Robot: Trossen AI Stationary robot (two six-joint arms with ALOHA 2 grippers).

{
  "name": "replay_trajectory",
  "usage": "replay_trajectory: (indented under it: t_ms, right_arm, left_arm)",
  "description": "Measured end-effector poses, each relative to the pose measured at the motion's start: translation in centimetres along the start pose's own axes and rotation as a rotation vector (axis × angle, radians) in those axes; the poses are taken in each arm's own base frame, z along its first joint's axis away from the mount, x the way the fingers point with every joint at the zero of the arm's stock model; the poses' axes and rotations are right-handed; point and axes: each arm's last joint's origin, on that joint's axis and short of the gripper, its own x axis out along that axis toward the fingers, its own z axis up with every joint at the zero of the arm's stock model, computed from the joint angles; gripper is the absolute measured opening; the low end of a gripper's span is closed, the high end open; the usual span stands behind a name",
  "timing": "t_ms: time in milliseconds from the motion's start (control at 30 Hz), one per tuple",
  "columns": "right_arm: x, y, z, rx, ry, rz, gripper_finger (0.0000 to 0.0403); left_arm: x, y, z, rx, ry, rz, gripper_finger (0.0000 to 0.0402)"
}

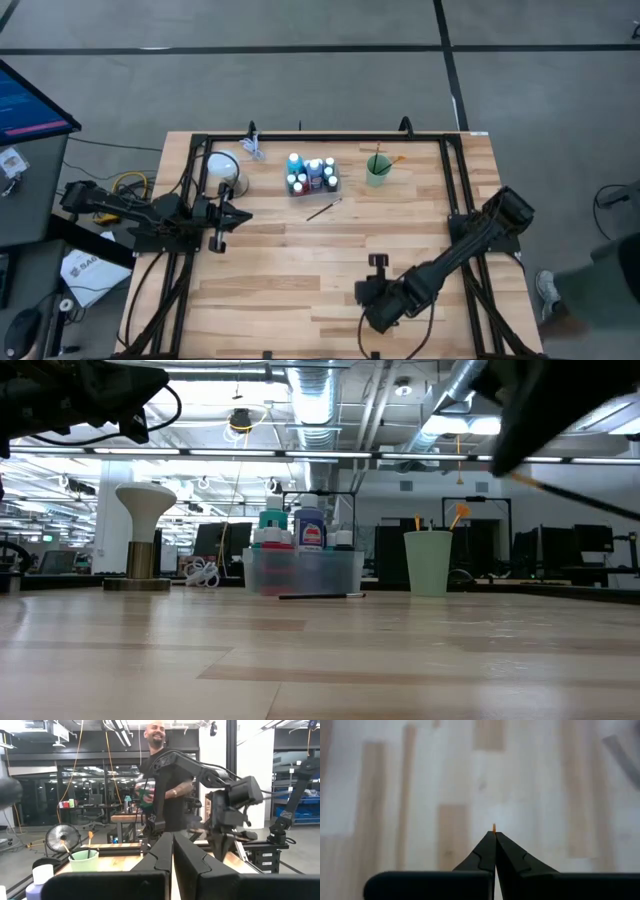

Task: Pick & Place Paint Supplies
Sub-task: Put the gold paint brush into the cup

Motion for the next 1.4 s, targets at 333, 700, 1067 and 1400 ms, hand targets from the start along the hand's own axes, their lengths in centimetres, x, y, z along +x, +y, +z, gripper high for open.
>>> replay_trajectory:
  t_ms: [333, 700, 1067, 1400]
  right_arm:
    - [-4.0, -2.1, 0.2, 0.003, -0.152, -0.176, 0.0000]
    - [-11.0, -7.6, 0.4, 0.012, -0.393, -0.453, 0.0000]
    - [-15.3, -15.0, -2.0, 0.111, -0.542, -0.697, 0.0000]
    - [-13.8, -21.7, -3.6, 0.179, -0.780, -0.638, 0.0000]
  left_arm:
    - [0.0, 0.0, 0.0, 0.000, -0.002, 0.000, 0.0002]
    - [0.0, 0.0, 0.0, -0.001, -0.004, 0.000, 0.0002]
    - [0.0, 0.0, 0.1, -0.001, -0.005, 0.000, 0.0002]
    - [0.0, 0.0, 0.0, -0.001, -0.005, 0.000, 0.0002]
